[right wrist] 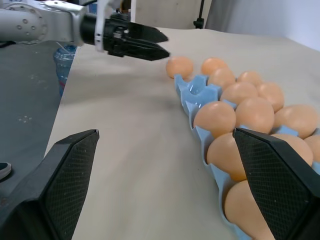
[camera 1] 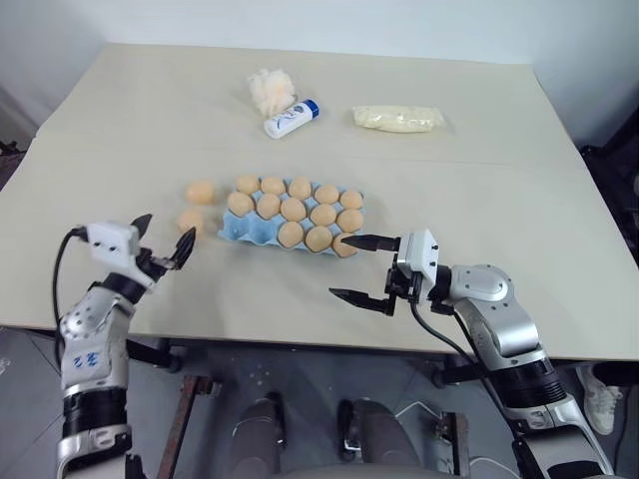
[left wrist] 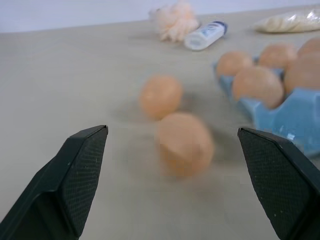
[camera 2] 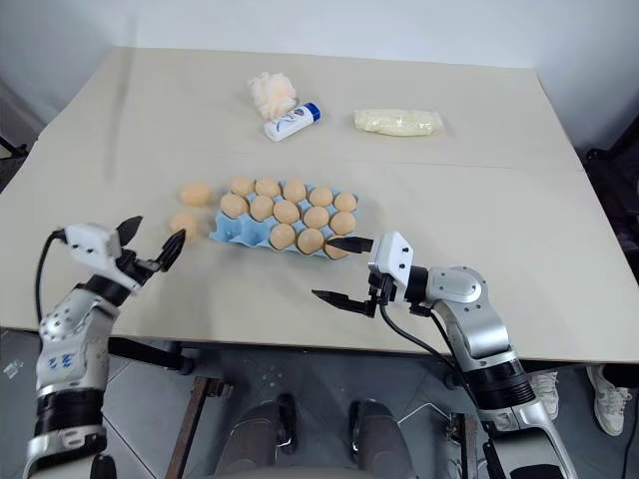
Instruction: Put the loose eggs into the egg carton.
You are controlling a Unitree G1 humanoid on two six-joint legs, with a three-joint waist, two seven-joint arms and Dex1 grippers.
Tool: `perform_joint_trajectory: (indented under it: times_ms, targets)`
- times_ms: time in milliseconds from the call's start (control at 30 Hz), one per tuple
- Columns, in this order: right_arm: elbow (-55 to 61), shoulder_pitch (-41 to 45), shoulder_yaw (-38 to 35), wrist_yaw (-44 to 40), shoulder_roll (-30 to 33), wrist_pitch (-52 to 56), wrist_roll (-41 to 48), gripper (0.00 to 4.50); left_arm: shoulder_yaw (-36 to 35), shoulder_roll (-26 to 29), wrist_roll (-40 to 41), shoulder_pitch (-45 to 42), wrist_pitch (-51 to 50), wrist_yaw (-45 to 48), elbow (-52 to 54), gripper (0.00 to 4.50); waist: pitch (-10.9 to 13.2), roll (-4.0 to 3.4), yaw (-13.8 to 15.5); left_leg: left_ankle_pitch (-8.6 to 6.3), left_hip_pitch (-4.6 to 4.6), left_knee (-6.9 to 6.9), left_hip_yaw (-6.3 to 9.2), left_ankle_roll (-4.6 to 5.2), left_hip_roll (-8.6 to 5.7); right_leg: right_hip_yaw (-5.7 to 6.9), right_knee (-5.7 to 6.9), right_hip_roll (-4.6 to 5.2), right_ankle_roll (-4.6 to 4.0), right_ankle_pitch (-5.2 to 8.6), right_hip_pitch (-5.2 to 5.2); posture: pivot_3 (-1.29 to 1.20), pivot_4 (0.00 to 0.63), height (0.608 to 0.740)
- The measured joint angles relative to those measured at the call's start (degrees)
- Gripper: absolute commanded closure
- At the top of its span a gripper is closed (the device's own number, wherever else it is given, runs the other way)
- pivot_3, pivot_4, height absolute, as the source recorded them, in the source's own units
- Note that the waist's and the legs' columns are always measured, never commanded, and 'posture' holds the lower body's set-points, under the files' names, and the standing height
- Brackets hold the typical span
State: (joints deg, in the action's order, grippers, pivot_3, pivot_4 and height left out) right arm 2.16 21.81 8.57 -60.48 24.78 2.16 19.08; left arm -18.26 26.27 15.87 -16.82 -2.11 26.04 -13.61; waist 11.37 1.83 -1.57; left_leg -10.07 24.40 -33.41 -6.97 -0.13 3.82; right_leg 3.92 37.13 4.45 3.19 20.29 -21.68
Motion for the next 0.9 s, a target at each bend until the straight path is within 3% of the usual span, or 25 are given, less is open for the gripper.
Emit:
perform_joint_trajectory:
  times_ms: [267,367,567,900]
  targets:
    - [0.0,-0.1,0.0,0.7,-0.2,0.0,-0.1,0.0,3.2,-1.1,-2.7,-8.1,-0.1,-2.2,-12.6,0.07,0.0,0.01,-0.1,-0.01,0.0,-0.21,-0.05,-0.02,0.0,-0.04,0.2,-0.02,0.04,-0.01,-0.01,0.0,0.15,0.74]
    - [0.2,-0.3,0.0,1.2,-0.3,0.0,-0.1,0.0,3.4,-1.1,-2.8,-8.7,0.7,-2.2,-13.7,0.64,0.0,0.01,0.0,-0.09,-0.01,-0.3,-0.04,-0.15,0.0,-0.04,0.27,-0.01,0.04,-0.01,0.0,0.0,0.15,0.74]
    - [0.9,-2.0,0.0,1.7,-0.3,0.0,-0.1,0.0,2.8,-0.5,-2.4,-6.6,3.2,-1.4,-13.1,2.5,0.0,0.01,-0.2,-0.11,-0.02,-0.32,-0.02,-0.18,0.02,-0.05,0.29,0.0,0.04,-0.02,0.01,0.0,0.15,0.74]
    - [1.3,-2.6,0.2,2.2,-0.5,0.1,-0.1,0.0,3.5,3.4,3.2,-0.9,3.7,12.7,1.3,2.5,0.0,0.01,0.1,-0.13,-0.02,-0.3,0.02,-0.22,-0.01,-0.05,0.25,0.09,0.0,-0.01,0.04,0.0,0.15,0.74]
